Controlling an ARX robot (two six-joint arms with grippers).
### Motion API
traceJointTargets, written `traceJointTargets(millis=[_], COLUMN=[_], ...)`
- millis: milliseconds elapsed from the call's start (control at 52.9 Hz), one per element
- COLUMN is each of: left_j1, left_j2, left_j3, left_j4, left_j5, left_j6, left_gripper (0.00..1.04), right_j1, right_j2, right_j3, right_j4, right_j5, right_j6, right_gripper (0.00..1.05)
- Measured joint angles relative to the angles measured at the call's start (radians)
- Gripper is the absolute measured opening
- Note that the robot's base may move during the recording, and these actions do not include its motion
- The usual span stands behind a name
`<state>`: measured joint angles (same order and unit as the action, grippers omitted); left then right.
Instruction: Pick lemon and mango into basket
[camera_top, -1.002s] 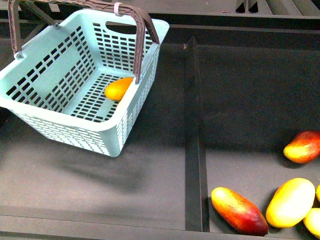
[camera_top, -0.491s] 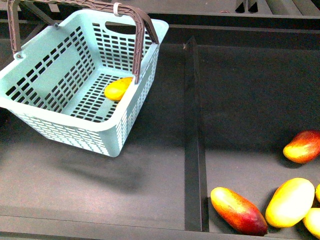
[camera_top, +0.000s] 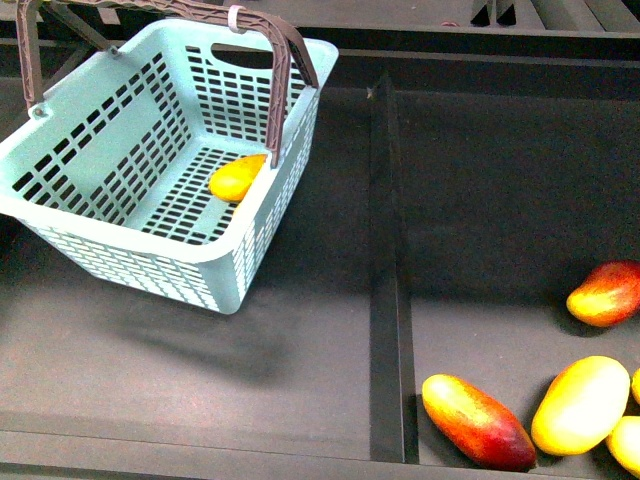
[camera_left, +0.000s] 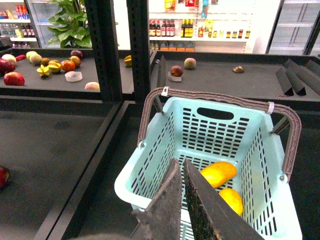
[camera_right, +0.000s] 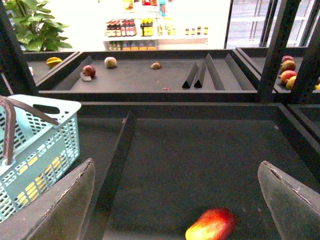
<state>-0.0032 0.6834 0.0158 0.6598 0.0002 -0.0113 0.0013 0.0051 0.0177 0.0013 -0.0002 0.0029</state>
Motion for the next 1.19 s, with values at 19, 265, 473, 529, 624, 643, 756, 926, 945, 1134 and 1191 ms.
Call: traceJointTargets(millis=[19, 265, 473, 529, 624, 643, 756, 926, 945, 1134, 1191], left_j1=[0.000, 0.000, 0.000, 0.000, 0.000, 0.000, 0.000, 0.000, 0.000, 0.000, 0.000], left_j2=[-0.022, -0.203, -0.338, -0.365, -0.406, -0.416, -0.461, -0.599, -0.636, -0.677, -0.677], left_j3=[0.000, 0.000, 0.000, 0.000, 0.000, 0.000, 0.000, 0.000, 0.000, 0.000, 0.000], left_j4=[-0.020, -0.184, -0.314, -0.341, -0.381, -0.392, -0.436, -0.608, -0.641, -0.658, -0.658], left_j5=[0.000, 0.000, 0.000, 0.000, 0.000, 0.000, 0.000, 0.000, 0.000, 0.000, 0.000], left_j6=[0.000, 0.000, 0.000, 0.000, 0.000, 0.000, 0.000, 0.000, 0.000, 0.000, 0.000], left_gripper=[0.04, 0.04, 0.04, 0.04, 0.04, 0.04, 0.04, 0.04, 0.04, 0.04, 0.04], right_j1=[0.000, 0.000, 0.000, 0.000, 0.000, 0.000, 0.000, 0.000, 0.000, 0.000, 0.000], right_j2=[0.000, 0.000, 0.000, 0.000, 0.000, 0.000, 0.000, 0.000, 0.000, 0.000, 0.000], right_j3=[0.000, 0.000, 0.000, 0.000, 0.000, 0.000, 0.000, 0.000, 0.000, 0.000, 0.000], right_j4=[0.000, 0.000, 0.000, 0.000, 0.000, 0.000, 0.000, 0.000, 0.000, 0.000, 0.000], right_j5=[0.000, 0.000, 0.000, 0.000, 0.000, 0.000, 0.000, 0.000, 0.000, 0.000, 0.000], right_j6=[0.000, 0.000, 0.000, 0.000, 0.000, 0.000, 0.000, 0.000, 0.000, 0.000, 0.000], right_gripper=[0.96, 0.96, 0.96, 0.96, 0.96, 0.96, 0.96, 0.96, 0.96, 0.96, 0.96])
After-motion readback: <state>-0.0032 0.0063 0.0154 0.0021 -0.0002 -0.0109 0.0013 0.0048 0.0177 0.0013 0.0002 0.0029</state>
